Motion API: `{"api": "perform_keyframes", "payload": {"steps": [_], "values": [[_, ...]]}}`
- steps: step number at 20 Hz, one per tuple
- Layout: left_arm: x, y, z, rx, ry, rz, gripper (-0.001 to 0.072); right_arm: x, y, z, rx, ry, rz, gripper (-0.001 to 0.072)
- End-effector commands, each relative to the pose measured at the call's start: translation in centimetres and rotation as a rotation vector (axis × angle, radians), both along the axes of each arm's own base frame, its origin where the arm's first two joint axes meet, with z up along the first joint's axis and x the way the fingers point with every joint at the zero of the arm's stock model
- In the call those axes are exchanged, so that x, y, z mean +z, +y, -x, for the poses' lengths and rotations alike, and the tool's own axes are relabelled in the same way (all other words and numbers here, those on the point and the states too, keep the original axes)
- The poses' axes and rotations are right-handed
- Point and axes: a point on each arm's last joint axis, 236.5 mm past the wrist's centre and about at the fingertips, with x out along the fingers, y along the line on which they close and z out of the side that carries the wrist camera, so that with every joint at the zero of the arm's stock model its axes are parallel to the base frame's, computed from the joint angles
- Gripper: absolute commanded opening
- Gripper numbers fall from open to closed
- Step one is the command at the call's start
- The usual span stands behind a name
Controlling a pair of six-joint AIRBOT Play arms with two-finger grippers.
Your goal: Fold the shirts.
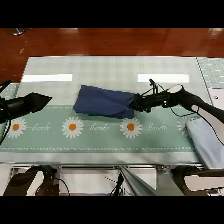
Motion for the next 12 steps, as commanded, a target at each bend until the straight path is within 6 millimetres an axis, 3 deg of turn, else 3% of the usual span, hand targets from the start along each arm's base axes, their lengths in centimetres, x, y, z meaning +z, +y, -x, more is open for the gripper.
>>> {"api": "perform_keyframes", "payload": {"steps": [1, 6, 8, 12], "values": [[-0.4, -0.5, -0.1, -0.017, 0.015, 0.002, 0.0020, 4.3, 2.0, -1.0, 0.169, -0.092, -0.002, 0.0029], [-0.8, -1.6, -0.2, -0.050, 0.023, 0.004, 0.0020, 15.3, 2.5, -4.9, 0.258, -0.308, 0.135, 0.0029], [-0.7, -2.2, -0.3, -0.064, 0.009, 0.003, 0.0021, 19.9, 1.9, -6.2, 0.247, -0.388, 0.185, 0.0029], [-0.9, -3.3, -0.2, -0.098, 0.013, 0.004, 0.0021, 26.3, -3.9, -8.0, 0.154, -0.471, 0.348, 0.0029]]}}
